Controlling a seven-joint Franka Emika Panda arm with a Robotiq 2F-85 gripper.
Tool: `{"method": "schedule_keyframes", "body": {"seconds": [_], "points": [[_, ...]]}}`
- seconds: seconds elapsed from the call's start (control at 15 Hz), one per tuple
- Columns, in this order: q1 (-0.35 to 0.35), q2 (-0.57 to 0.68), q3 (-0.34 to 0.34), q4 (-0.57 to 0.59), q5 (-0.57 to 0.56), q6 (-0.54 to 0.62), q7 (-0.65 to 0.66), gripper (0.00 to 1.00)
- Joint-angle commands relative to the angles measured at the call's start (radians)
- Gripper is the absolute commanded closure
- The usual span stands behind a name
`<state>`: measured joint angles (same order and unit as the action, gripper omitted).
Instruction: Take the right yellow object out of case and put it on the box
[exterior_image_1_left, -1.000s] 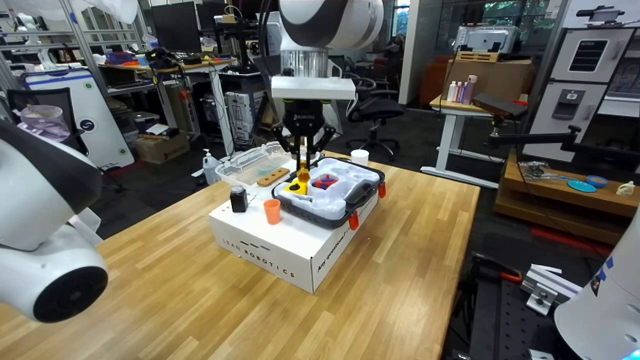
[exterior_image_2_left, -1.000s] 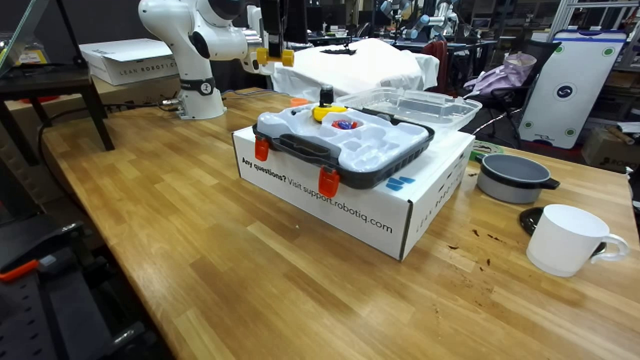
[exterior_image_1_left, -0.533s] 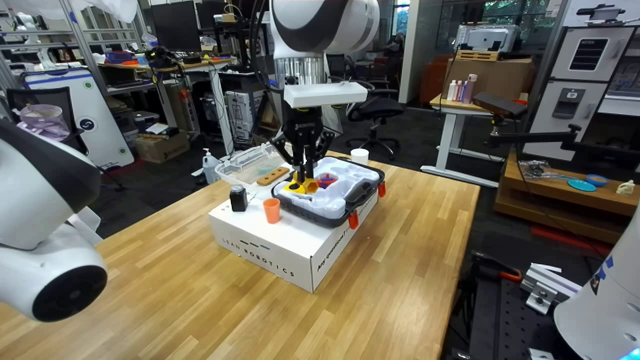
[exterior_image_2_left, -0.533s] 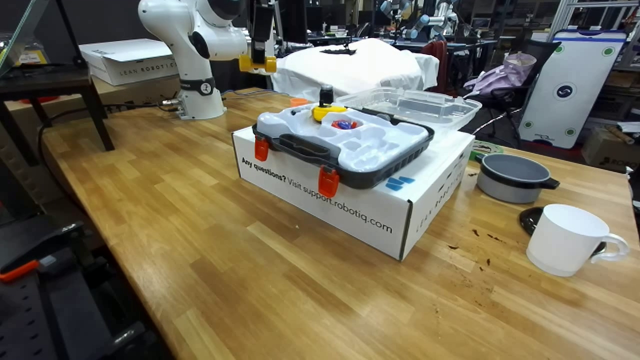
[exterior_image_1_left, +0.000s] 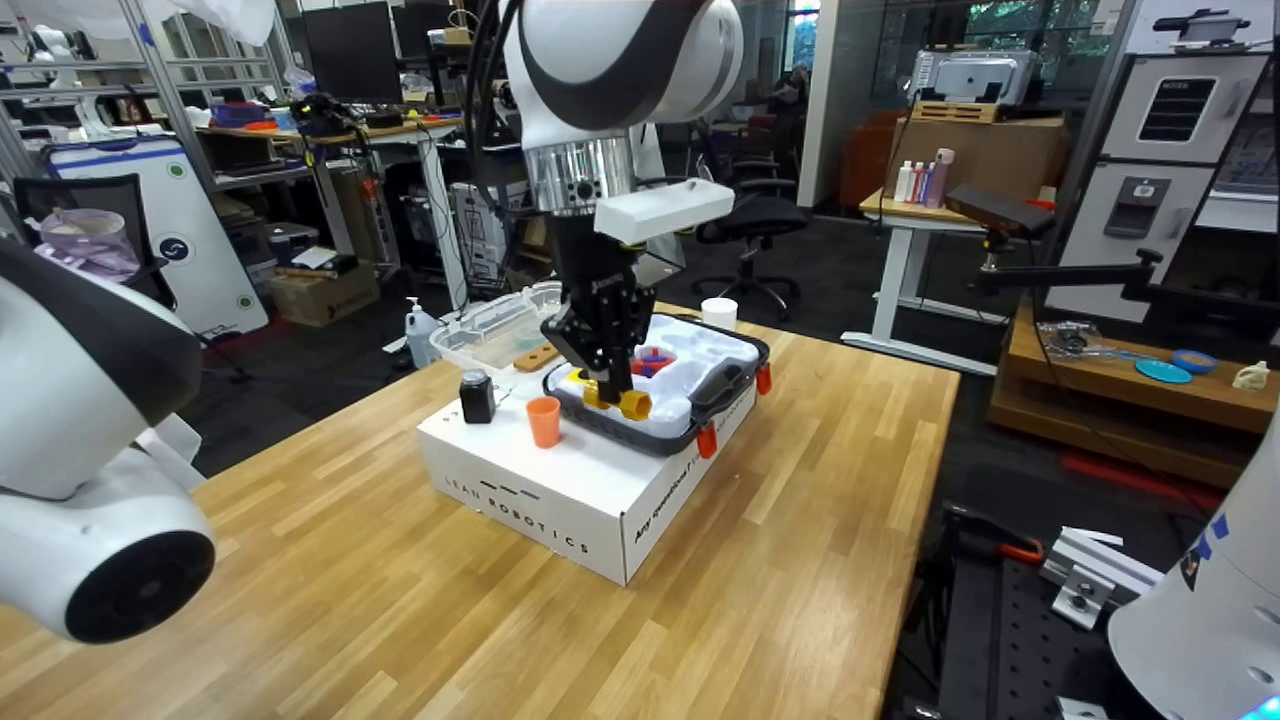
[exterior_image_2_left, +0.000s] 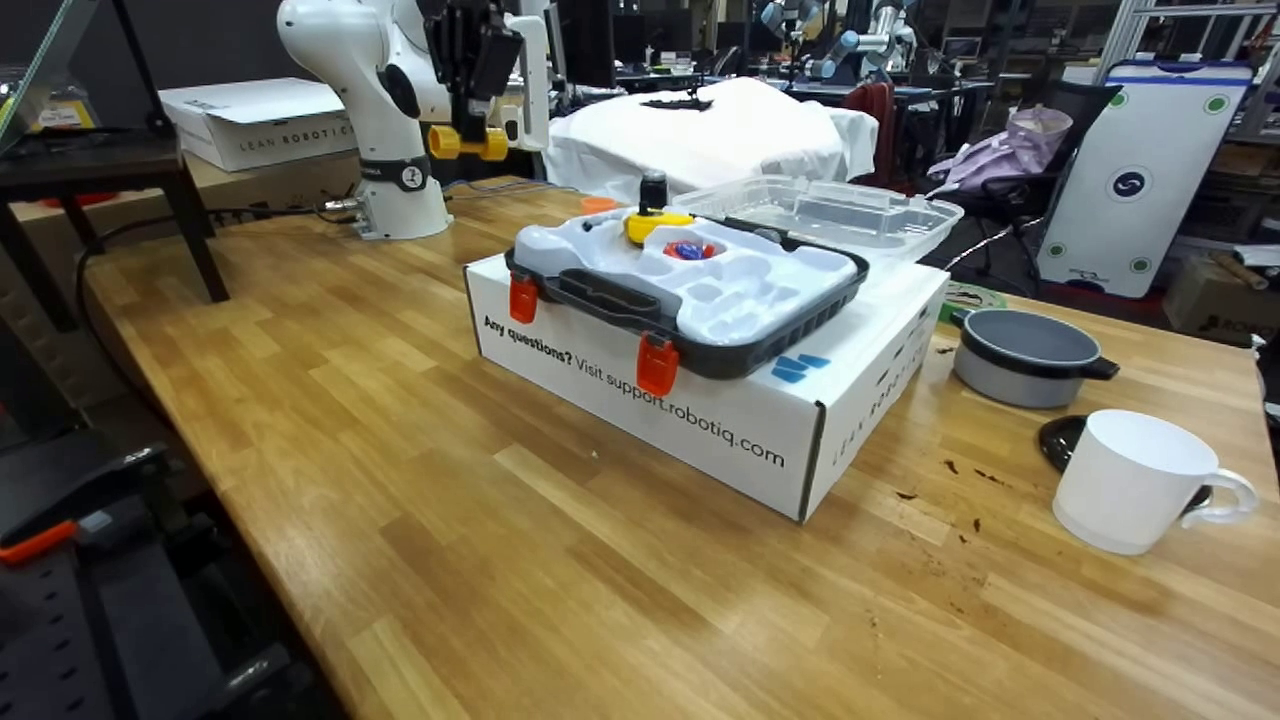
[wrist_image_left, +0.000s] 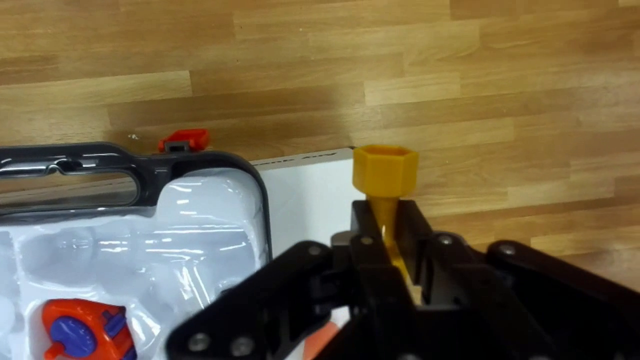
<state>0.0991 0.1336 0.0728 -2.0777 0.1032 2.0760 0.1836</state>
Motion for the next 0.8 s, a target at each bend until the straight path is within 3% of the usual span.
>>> {"method": "schedule_keyframes", "body": {"seconds": [0.0, 0.73], "points": [[0.0, 0.034, 0.002, 0.01, -0.029, -0.001, -0.03, 0.96], [0.013, 0.159, 0.002, 0.084, -0.005, 0.025, 0.042, 0.96]]}}
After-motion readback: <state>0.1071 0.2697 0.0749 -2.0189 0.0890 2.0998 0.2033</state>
